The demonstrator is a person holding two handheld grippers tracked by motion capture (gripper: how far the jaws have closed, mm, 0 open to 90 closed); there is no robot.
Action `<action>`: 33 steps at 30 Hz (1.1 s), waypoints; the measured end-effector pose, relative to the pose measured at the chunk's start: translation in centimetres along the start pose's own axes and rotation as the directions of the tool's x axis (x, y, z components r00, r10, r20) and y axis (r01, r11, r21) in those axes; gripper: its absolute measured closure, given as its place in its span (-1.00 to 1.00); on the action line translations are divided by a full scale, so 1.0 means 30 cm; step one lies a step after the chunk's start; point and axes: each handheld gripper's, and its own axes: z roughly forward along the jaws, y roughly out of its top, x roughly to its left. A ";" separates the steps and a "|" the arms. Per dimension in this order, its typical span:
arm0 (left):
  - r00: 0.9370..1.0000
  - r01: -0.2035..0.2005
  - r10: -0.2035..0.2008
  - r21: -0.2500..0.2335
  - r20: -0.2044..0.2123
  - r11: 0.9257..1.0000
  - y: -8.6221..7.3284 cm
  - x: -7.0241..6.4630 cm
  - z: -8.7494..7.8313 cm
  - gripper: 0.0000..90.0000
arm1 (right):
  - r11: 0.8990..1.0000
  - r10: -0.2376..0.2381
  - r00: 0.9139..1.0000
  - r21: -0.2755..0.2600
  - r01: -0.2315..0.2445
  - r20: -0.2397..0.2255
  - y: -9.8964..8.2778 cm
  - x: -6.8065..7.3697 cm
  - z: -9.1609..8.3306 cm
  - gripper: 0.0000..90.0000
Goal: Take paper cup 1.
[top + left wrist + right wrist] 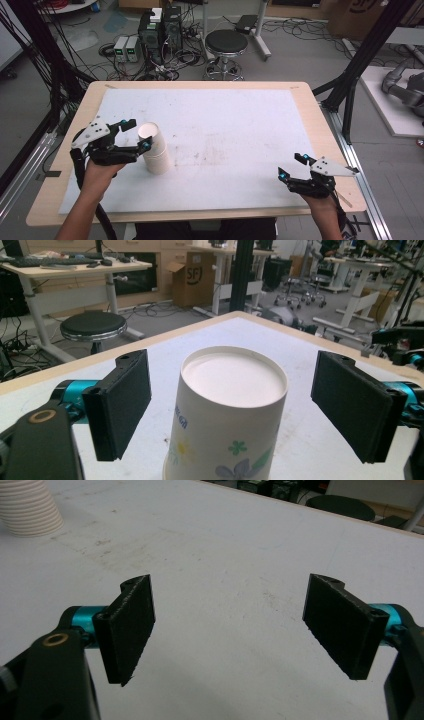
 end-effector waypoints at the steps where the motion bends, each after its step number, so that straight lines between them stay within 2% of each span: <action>1: 1.000 -0.001 0.001 0.008 -0.005 1.000 -0.002 -0.001 0.011 -0.64 | 1.000 0.000 1.000 0.000 0.000 0.000 0.000 0.000 0.000 -0.52; 7: 1.000 -0.010 0.011 0.058 -0.007 0.998 -0.012 -0.005 0.050 -0.63 | 1.000 0.009 1.000 0.004 -0.009 0.004 -0.003 -0.003 -0.007 -0.52; 15: 1.000 -0.011 0.010 0.080 0.012 0.997 -0.024 0.003 0.069 -0.46 | 1.000 0.006 1.000 0.002 -0.006 0.005 -0.003 -0.002 -0.008 -0.52; 17: 1.000 -0.017 0.016 0.079 0.021 0.997 -0.024 0.004 0.068 -0.31 | 1.000 0.004 1.000 0.003 -0.004 0.004 -0.003 -0.002 -0.007 -0.52; 19: 0.999 -0.023 0.022 0.072 0.027 0.997 -0.022 0.006 0.067 -0.27 | 1.000 0.003 1.000 0.002 -0.003 0.004 -0.003 -0.002 -0.006 -0.52; 27: 0.999 -0.020 0.018 0.050 0.032 0.999 0.007 0.009 0.053 -0.26 | 1.000 0.003 1.000 0.002 -0.003 0.005 -0.002 -0.001 -0.005 -0.52; 29: 0.999 -0.014 0.013 0.033 0.036 0.999 0.023 0.007 0.046 -0.26 | 1.000 0.007 1.000 0.003 -0.007 0.003 -0.001 0.000 -0.006 -0.52; 33: 0.999 -0.029 0.028 0.008 0.039 1.000 0.074 -0.001 0.034 -0.25 | 1.000 0.007 1.000 -0.001 -0.007 0.004 0.001 0.000 -0.007 -0.52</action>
